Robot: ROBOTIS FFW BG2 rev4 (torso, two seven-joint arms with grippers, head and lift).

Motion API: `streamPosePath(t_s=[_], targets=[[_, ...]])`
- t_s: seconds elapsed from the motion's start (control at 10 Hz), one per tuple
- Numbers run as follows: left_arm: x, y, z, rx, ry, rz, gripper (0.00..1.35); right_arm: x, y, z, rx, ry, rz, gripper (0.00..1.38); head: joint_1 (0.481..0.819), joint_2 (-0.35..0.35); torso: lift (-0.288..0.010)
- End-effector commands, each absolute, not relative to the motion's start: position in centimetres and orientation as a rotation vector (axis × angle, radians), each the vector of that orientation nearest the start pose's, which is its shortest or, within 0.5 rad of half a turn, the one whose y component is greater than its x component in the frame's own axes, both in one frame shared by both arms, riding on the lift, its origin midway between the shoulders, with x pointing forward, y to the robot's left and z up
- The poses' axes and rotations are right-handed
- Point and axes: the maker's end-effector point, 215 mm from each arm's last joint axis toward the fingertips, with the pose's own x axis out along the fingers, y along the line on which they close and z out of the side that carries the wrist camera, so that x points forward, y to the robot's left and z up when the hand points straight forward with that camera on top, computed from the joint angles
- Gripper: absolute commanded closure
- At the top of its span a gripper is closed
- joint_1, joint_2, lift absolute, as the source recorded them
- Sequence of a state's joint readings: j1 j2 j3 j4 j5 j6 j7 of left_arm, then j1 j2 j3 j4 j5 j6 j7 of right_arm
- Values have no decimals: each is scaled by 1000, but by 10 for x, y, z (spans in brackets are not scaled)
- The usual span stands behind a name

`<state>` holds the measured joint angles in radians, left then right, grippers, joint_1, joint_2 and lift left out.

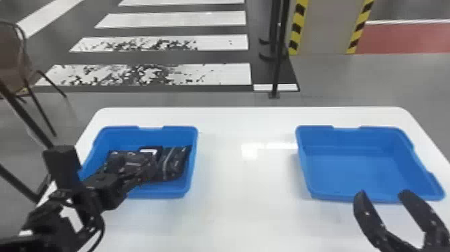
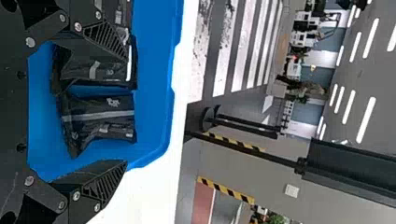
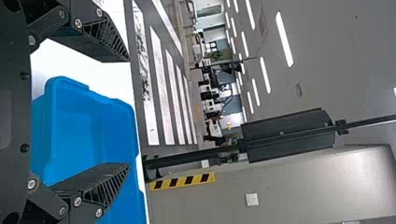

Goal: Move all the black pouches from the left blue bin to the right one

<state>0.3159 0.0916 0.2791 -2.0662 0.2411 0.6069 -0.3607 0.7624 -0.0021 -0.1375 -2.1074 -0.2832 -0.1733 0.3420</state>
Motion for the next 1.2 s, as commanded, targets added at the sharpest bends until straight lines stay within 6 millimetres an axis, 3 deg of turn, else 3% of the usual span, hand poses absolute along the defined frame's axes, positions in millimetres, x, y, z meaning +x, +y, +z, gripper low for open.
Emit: streamPosePath(t_s=[0.0,0.5,0.9,1.1], targets=[[494,300,-403,-180,420,-173,288,358,-239,-342,189,4,186,240,695,72,-140],[529,266,-434,-206,563,-275,288,360,-238,-343,193,1,189,240,695,51,-140],[513,240,-472,-259,721,-331,348,361,-238,-345,201,2,188,240,695,16,-140],[514,248,-474,-248,717,-317,921,362,-237,-346,213,2,187,240,695,5,-140]])
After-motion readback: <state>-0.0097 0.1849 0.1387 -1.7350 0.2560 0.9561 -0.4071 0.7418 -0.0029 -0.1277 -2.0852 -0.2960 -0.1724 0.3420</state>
